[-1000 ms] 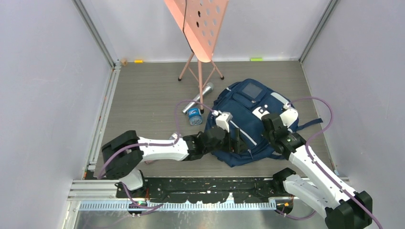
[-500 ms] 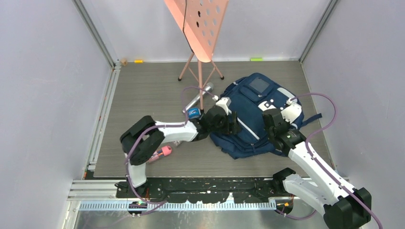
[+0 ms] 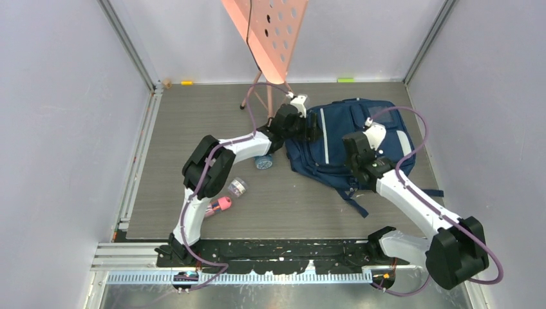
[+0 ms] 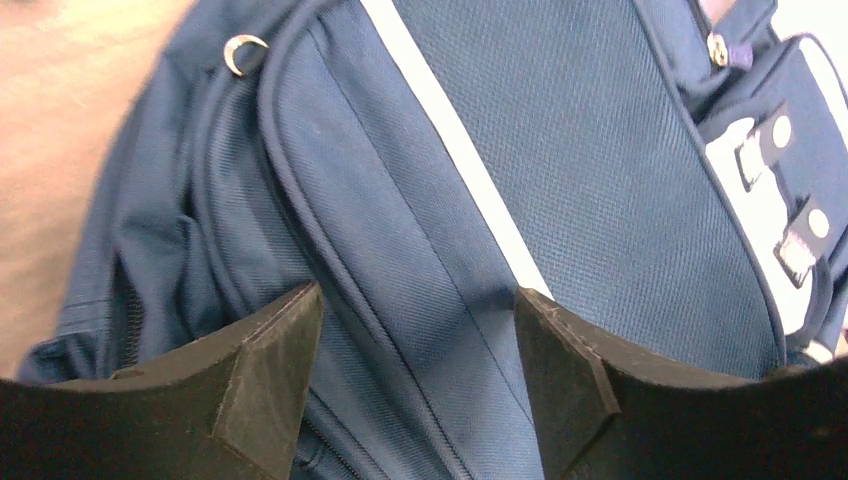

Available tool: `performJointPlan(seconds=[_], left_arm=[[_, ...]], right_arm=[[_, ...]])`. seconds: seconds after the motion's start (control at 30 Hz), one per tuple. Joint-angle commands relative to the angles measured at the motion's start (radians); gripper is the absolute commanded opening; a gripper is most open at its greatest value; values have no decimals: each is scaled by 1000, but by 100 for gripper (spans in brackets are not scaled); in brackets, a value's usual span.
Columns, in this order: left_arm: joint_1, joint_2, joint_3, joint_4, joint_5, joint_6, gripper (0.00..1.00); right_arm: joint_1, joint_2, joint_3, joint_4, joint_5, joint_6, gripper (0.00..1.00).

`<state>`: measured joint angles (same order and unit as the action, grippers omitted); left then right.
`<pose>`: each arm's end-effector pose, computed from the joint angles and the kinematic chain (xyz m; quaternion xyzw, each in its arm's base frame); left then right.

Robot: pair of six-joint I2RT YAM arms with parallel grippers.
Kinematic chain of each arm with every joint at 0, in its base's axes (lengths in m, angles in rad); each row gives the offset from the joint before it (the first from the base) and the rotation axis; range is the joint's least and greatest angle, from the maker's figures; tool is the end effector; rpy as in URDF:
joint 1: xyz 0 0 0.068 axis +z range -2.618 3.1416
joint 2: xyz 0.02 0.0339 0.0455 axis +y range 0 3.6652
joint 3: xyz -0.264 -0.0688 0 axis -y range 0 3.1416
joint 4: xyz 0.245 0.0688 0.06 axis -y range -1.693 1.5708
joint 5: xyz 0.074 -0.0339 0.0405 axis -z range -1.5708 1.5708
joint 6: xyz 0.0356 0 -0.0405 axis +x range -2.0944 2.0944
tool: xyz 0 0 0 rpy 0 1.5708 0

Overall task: Pack the student bag
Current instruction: Unzip the student bag at the center of the board.

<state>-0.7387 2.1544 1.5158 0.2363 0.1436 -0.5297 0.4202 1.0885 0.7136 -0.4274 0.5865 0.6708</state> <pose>0.3651 -0.3394 0.1932 0.1261 0.8233 -0.3742 0.4077 0.2085 0.0716 0.2390 0.2184 0.8670 -0.0429 0.4458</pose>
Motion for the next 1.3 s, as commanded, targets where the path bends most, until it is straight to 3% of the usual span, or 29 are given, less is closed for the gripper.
performJointPlan(seconds=[0.0, 0.03, 0.1, 0.23, 0.4, 0.63, 0.77, 1.27], left_arm=[[22, -30, 61, -18, 42, 139, 75], [22, -46, 55, -28, 51, 152, 76], [22, -87, 36, -56, 67, 165, 79], [22, -209, -64, -91, 41, 151, 86], [25, -370, -188, -176, 30, 120, 87], [81, -627, -441, -176, -3, 49, 88], [121, -722, -536, -193, 43, 13, 88], [130, -760, -625, -189, 72, 2, 88]], right_arm=[[8, 41, 142, 15, -124, -129, 28], [8, 41, 176, -9, -138, -149, 43], [8, 29, 221, -130, -156, -162, 59], [8, -8, 260, -301, -160, -147, 65], [0, -53, 215, -387, -121, -104, 65], [-136, -32, 129, -361, -242, -87, 45], [-160, -20, 88, -310, -276, -108, 44], [-169, 71, 19, -176, -302, -163, 36]])
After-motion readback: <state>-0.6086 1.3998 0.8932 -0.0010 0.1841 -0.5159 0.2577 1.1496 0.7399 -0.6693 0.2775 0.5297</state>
